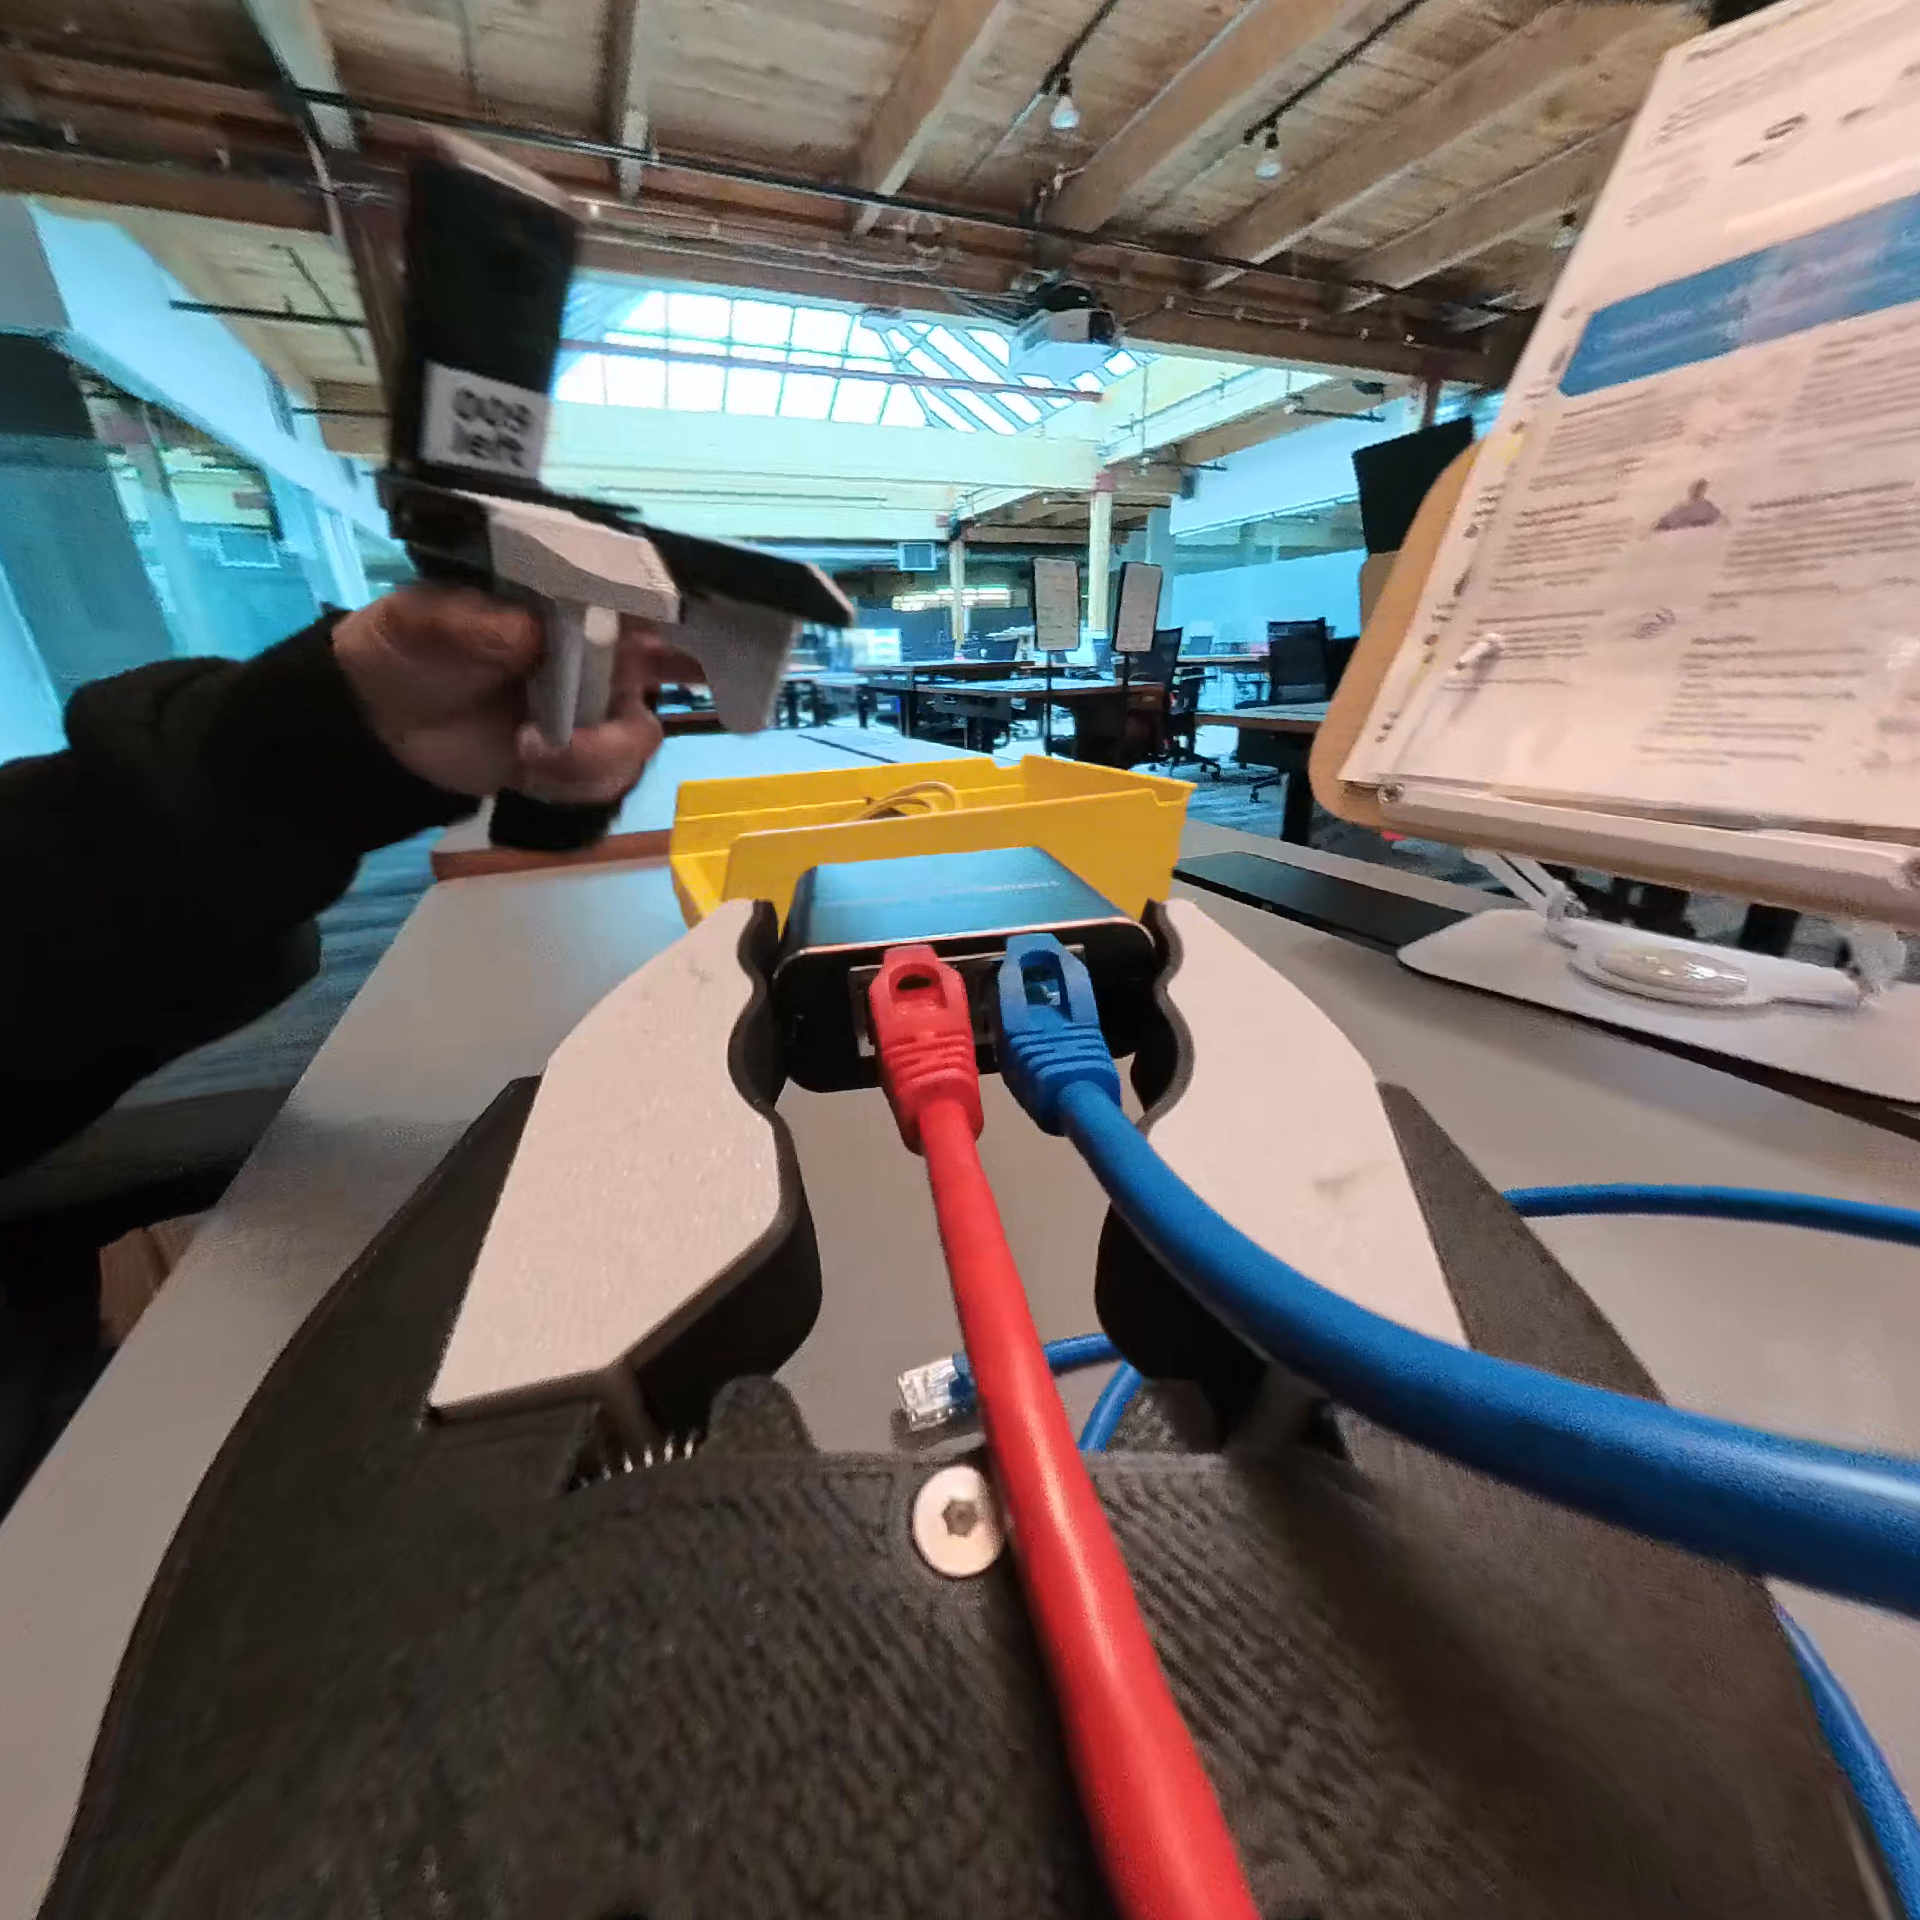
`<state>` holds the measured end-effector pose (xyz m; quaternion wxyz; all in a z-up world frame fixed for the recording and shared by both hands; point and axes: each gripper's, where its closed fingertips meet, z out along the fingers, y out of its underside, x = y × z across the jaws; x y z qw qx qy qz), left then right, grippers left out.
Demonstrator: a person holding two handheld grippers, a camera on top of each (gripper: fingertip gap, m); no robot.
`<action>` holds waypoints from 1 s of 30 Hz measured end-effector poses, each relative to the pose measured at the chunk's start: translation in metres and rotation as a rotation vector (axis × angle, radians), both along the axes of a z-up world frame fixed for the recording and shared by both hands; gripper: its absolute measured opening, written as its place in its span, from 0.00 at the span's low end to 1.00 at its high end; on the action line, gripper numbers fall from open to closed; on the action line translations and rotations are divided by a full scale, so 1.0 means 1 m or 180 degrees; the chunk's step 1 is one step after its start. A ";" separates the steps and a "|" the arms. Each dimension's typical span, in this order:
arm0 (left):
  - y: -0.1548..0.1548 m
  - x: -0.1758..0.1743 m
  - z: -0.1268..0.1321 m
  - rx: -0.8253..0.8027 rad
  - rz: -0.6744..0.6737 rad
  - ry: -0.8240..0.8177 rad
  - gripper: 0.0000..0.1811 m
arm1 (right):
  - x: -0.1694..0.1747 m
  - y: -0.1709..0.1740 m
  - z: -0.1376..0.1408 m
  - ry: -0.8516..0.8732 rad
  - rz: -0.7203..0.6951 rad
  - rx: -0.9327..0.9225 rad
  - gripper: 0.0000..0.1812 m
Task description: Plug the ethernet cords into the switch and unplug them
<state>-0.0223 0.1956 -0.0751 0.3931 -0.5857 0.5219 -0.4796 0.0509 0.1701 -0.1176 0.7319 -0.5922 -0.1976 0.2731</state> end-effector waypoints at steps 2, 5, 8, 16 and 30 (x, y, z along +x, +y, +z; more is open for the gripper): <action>0.029 -0.031 0.010 0.0836 0.0206 0.0205 0.28 | 0.001 -0.002 0.001 0.0006 0.0022 0.0040 0.36; 0.090 -0.085 -0.006 0.2108 0.0441 0.1089 0.28 | -0.001 -0.002 0.000 -0.0055 0.0033 0.0064 0.36; 0.153 -0.135 -0.030 0.3431 0.0506 0.2054 0.32 | -0.005 -0.002 -0.002 -0.0109 0.0067 0.0055 0.36; 0.218 -0.162 -0.093 0.5685 -0.0202 0.2817 0.36 | -0.005 0.001 -0.006 -0.0123 0.0055 0.0023 0.36; 0.224 -0.144 -0.100 0.6240 -0.0640 0.2939 0.03 | -0.003 0.001 -0.008 -0.0178 -0.0024 0.0009 0.36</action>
